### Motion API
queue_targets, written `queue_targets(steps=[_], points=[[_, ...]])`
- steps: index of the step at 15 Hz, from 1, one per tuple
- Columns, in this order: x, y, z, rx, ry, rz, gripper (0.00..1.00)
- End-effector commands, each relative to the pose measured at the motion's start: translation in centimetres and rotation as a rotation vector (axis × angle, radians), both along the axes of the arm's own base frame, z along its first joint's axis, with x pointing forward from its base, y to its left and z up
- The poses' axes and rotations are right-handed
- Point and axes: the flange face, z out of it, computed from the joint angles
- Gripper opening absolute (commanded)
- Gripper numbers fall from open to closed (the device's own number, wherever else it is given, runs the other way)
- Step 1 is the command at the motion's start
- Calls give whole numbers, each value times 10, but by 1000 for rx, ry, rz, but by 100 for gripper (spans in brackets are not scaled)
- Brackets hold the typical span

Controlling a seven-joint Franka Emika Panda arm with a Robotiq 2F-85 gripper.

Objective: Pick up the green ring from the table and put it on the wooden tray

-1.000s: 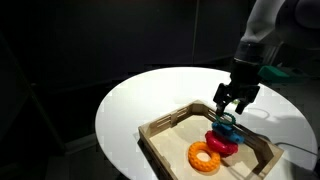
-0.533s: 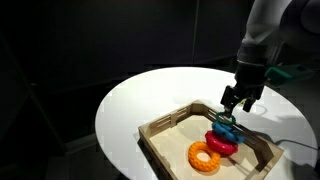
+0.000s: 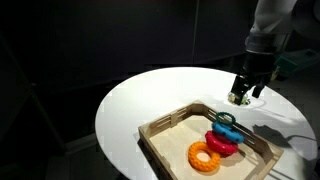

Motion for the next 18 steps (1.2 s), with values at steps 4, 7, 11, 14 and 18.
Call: queue_targets(steps=[4,7,11,14,18], points=[[-8,-38,40,-15,51,-51,100],[-16,-55,62,-23,108,-45,100],[-24,-74,98,-27,130,-22,100],[-29,-85,128,-20,110,-14,100],[-35,-95,155,-9,88,-18,100]])
